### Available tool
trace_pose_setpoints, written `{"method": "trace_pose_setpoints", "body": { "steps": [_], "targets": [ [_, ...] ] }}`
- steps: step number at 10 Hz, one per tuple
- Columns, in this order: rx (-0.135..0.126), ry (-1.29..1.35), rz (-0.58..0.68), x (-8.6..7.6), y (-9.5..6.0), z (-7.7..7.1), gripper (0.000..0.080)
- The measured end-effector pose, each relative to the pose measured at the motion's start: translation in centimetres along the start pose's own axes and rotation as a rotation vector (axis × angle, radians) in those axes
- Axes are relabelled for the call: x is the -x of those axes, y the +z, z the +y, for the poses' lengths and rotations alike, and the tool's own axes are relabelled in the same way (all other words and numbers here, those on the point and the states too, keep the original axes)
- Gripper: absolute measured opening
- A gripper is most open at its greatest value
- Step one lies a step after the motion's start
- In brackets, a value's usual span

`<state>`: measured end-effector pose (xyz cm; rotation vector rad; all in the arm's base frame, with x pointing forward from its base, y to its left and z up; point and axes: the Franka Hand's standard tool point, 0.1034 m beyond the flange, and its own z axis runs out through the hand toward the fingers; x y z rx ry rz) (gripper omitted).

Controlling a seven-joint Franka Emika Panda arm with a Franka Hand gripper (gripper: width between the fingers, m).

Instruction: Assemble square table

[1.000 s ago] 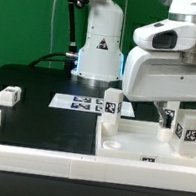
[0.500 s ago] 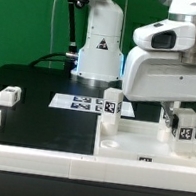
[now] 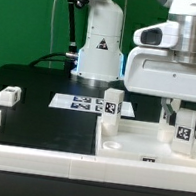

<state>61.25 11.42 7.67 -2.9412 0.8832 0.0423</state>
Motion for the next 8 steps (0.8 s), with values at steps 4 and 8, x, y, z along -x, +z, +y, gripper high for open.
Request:
{"method": "trace_pose_setpoints", "body": {
  "steps": [4, 8],
  "targets": [
    [0.005, 0.434, -0.001, -0.03, 0.05, 0.21, 0.0291],
    [0.001, 0.691, -0.011, -0.13, 0.07, 0.37, 0.0291]
  ]
}}
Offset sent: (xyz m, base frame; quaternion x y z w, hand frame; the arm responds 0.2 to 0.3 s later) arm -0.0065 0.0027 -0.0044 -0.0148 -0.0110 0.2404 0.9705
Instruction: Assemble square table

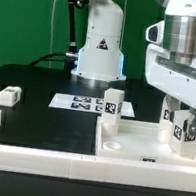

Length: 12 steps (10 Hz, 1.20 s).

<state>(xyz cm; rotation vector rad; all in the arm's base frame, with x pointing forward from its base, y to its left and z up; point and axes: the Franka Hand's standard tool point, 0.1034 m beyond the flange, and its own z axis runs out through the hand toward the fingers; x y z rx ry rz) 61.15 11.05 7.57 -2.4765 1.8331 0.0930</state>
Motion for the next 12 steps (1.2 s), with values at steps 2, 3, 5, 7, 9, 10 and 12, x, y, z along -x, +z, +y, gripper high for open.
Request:
{"method": "trace_pose_setpoints", "body": {
  "steps": [2, 3, 5, 7, 9, 10, 12],
  "targets": [
    [0.000, -0.064, 0.002, 0.03, -0.02, -0.03, 0.0333],
    [-0.001, -0.176, 0.001, 0.17, -0.12, -0.18, 0.0543],
    [-0.004, -0.318, 0.001, 0.25, -0.10, -0.24, 0.0616],
    [-0.009, -0.632, 0.005, 0.08, 0.10, -0.31, 0.0648],
    [-0.009, -0.795, 0.006, 0.44, 0.01, -0.46, 0.0649],
    [-0.008, -0.895, 0.005, 0.31, -0.03, -0.45, 0.0649],
    [-0.007, -1.086, 0.009, 0.24, -0.17, -0.50, 0.0649]
  ]
}}
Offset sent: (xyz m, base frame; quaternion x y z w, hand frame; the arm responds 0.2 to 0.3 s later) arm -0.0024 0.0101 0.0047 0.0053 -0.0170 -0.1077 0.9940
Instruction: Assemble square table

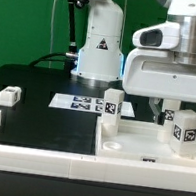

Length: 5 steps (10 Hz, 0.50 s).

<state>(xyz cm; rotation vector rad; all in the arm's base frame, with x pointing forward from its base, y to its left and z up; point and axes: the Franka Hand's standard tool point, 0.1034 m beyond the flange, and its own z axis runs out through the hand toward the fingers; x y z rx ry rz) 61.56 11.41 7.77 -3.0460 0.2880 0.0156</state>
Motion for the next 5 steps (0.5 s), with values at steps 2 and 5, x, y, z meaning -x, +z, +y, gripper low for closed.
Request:
{"method": "trace_pose_setpoints", "body": {
  "steps": [2, 5],
  "targets": [
    [-0.001, -0.093, 0.001, -0.01, -0.06, -0.07, 0.0649],
    [-0.001, -0.228, 0.008, -0.03, -0.05, -0.08, 0.0649]
  ]
}}
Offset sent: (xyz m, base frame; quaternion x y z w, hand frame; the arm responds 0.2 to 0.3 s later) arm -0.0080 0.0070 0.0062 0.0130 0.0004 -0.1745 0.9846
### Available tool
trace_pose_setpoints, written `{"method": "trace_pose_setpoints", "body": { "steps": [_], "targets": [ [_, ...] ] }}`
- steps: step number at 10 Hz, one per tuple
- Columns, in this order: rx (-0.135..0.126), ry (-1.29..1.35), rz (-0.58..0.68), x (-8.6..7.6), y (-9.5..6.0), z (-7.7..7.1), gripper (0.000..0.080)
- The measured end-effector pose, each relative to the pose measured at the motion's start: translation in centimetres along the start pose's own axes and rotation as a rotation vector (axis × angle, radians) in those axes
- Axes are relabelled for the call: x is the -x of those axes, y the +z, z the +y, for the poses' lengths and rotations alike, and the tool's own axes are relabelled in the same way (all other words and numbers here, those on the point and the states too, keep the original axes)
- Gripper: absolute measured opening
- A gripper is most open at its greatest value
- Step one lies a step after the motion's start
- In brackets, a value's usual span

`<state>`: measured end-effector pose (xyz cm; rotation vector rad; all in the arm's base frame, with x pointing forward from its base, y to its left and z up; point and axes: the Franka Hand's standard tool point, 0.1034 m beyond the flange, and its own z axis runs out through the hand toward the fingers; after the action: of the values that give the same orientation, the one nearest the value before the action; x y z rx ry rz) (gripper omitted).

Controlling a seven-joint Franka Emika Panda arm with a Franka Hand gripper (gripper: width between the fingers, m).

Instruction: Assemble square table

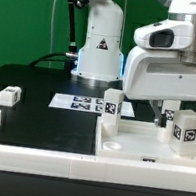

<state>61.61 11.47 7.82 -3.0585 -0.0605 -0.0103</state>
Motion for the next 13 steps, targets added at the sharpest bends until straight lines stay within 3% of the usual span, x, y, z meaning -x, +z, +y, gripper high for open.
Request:
{"method": "trace_pose_setpoints", "body": {
  "steps": [2, 3, 7, 9, 13],
  "targets": [
    [0.001, -0.001, -0.001, 0.03, 0.09, 0.11, 0.0379],
    [0.000, 0.000, -0.002, 0.03, 0.11, 0.11, 0.0289],
    [-0.001, 0.130, -0.002, 0.05, 0.15, 0.13, 0.0290],
    [0.001, 0.386, -0.002, 0.01, 0.19, 0.68, 0.0290],
    [0.011, 0.893, -0.005, 0.26, 0.31, 0.10, 0.0291]
  ]
}}
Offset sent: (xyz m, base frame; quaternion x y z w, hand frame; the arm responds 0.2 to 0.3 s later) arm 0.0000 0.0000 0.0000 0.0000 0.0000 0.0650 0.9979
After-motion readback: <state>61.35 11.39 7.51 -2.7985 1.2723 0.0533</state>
